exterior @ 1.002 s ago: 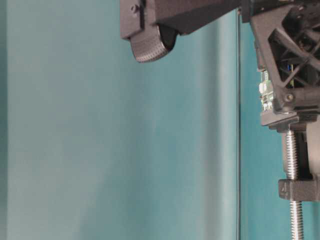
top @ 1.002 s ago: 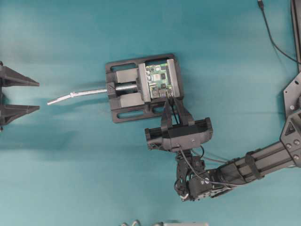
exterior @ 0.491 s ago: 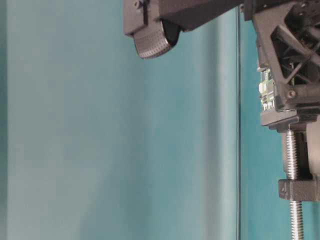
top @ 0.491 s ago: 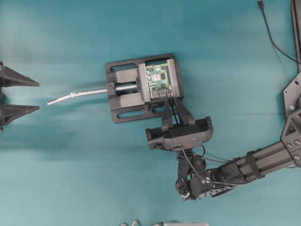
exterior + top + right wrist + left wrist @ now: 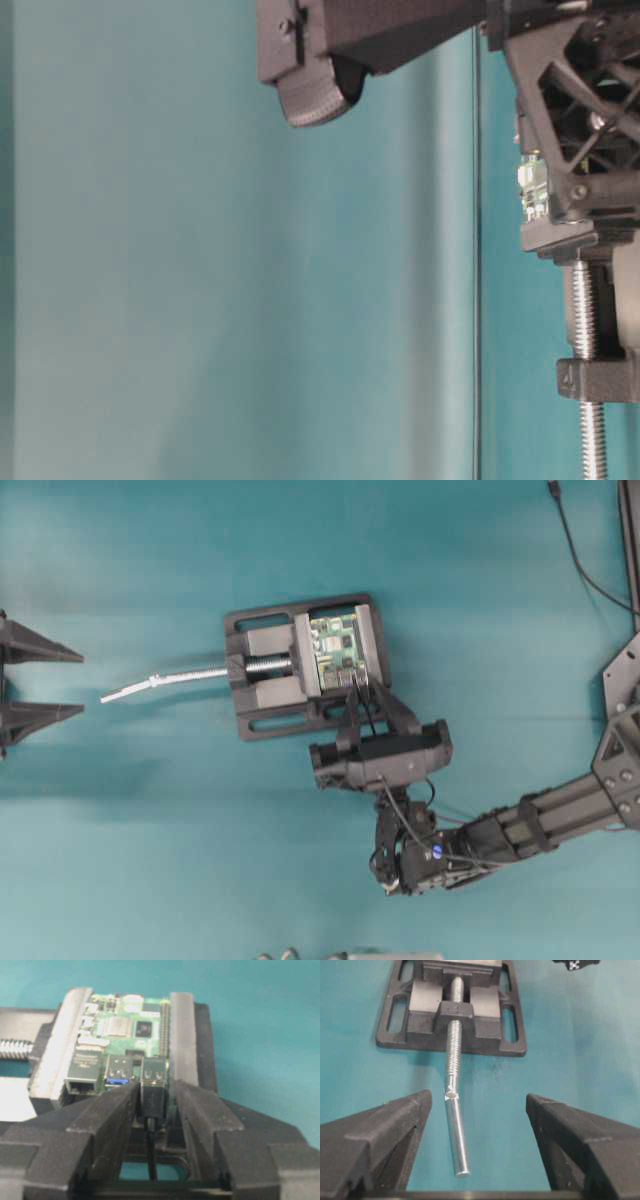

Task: Insert the USB into the fixed PCB.
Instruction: 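Open the right gripper and pull it back from the board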

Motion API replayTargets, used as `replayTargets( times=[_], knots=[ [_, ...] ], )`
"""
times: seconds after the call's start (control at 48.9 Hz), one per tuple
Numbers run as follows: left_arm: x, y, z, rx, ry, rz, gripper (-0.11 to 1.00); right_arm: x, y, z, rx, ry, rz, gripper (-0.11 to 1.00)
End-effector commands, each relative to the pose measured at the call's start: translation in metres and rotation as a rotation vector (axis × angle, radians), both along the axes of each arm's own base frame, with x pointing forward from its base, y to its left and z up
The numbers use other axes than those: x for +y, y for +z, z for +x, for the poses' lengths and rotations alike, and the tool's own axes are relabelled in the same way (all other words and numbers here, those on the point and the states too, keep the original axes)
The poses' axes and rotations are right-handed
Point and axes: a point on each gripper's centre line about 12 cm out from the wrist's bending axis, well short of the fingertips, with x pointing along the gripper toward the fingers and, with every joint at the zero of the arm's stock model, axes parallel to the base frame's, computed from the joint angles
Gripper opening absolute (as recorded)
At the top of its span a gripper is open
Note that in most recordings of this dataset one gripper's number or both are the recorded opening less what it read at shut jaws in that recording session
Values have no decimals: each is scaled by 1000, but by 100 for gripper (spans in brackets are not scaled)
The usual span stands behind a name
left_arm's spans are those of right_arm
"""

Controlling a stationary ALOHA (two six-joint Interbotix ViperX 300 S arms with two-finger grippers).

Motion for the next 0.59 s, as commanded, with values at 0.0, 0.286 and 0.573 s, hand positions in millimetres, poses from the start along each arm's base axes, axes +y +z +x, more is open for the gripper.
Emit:
replayTargets(
  times=[0.0,0.286,0.573],
  knots=[
    [0,5,2,-15,-2,11,92,1,15,2,-37,-10,15,49],
    [0,4,2,-13,-2,11,92,22,21,-3,-47,5,52,49],
    [0,5,2,-15,-2,11,92,32,25,-6,-53,27,67,49]
  ],
)
